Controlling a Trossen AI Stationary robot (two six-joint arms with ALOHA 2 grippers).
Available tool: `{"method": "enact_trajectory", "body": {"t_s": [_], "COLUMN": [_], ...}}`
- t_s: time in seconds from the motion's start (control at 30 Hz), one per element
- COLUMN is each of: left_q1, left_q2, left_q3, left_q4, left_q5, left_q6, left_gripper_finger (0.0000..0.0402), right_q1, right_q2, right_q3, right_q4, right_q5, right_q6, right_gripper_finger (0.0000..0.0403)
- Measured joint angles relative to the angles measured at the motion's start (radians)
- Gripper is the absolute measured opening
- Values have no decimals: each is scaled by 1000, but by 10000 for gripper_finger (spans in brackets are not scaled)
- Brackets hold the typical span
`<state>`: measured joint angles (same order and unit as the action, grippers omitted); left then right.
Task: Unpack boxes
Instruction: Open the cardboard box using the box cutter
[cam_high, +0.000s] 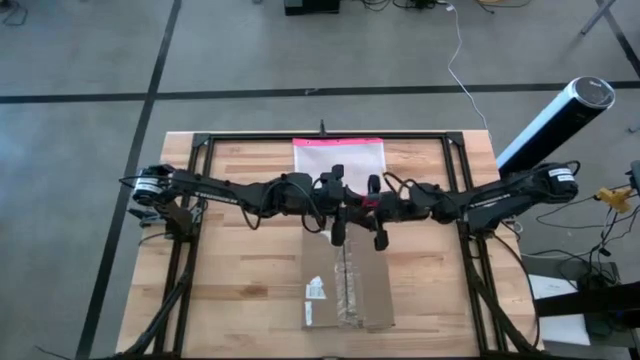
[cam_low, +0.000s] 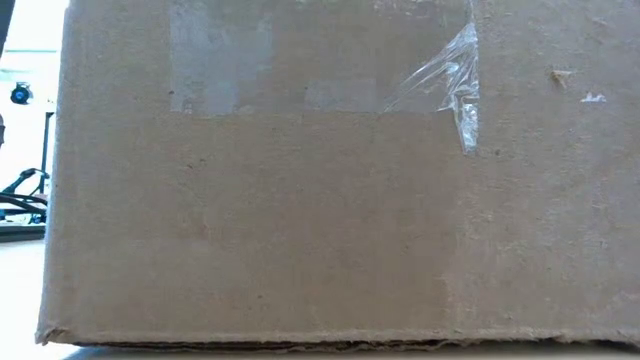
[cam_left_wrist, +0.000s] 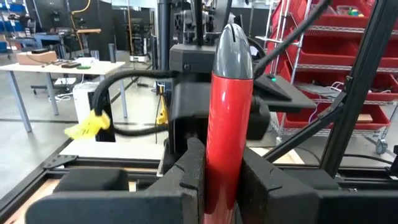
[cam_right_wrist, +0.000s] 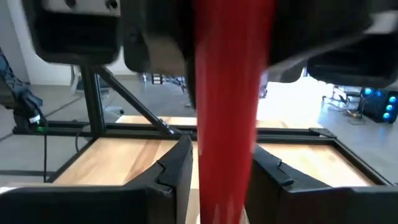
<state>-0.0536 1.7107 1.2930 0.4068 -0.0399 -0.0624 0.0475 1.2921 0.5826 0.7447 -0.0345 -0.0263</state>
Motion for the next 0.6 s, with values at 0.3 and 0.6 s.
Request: {"method": "enact_trajectory", "body": {"t_s": [0.3, 0.6], "left_q1": [-3, -2], "left_q2": [-2, -4], "left_q3": [0, 0], "left_q4": [-15, -86], "left_q5": [4, -1], "left_q6": [-3, -5], "left_gripper_finger": [40, 40], "right_q1": [0, 0], "right_q2": [50, -22], "right_q3": [35, 36], "right_q4": [1, -71], "right_q5": [-54, -52], "right_q6": [-11, -18], "right_gripper_finger": [28, 27]}}
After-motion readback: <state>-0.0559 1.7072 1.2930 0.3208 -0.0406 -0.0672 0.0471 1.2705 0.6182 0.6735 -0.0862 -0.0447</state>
